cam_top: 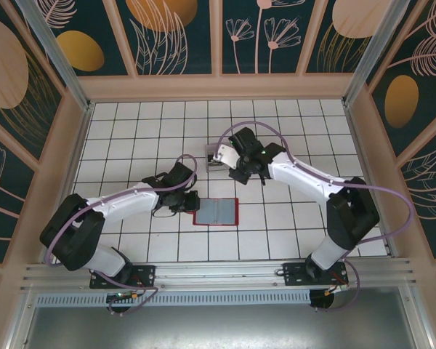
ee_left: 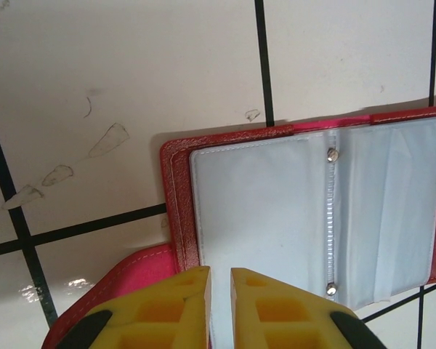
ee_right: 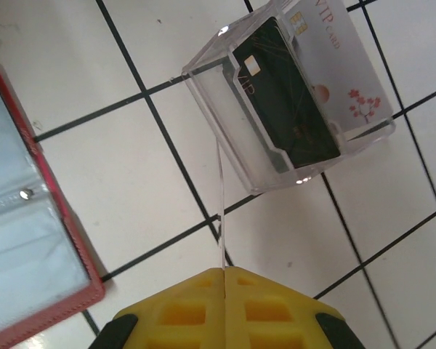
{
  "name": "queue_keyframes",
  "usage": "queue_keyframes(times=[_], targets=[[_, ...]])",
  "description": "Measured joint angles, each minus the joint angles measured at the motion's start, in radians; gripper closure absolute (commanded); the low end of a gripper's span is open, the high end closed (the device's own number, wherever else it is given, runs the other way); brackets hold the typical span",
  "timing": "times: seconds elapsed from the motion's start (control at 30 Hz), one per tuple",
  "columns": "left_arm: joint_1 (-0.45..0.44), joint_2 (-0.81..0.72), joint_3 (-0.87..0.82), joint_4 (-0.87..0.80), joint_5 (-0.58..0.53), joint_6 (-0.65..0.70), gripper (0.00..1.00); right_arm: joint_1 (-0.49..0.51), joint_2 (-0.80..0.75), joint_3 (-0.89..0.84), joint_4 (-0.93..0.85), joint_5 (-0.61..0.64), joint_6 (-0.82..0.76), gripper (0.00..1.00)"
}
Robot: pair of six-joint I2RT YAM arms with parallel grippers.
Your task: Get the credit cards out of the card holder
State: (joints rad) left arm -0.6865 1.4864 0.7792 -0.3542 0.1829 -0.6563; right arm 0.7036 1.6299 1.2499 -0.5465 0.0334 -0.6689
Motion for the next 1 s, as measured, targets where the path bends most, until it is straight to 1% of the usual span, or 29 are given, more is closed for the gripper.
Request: queue_keyframes(times=[0.2, 0.47, 0.83, 1.0], targets=[[0.000, -0.032, -0.033, 0.002, 0.000, -0.008, 0.84, -0.015, 0.051, 0.103, -0.066, 0.000, -0.167, 1.00], [0.000, -0.075, -0.060, 0.002, -0.001, -0.029, 0.83, -0.036, 0.174, 0.294, -0.149, -0.001, -0.316, 1.00], [0.000, -0.100, -0.073, 0.003, -0.005, -0.051, 0.84, -0.048, 0.378, 0.599, -0.290, -0.012, -0.415, 1.00], [0.000, -0.108, -0.079, 0.003, -0.008, -0.057, 0.84, -0.048, 0.442, 0.701, -0.343, -0.034, -0.437, 1.00]])
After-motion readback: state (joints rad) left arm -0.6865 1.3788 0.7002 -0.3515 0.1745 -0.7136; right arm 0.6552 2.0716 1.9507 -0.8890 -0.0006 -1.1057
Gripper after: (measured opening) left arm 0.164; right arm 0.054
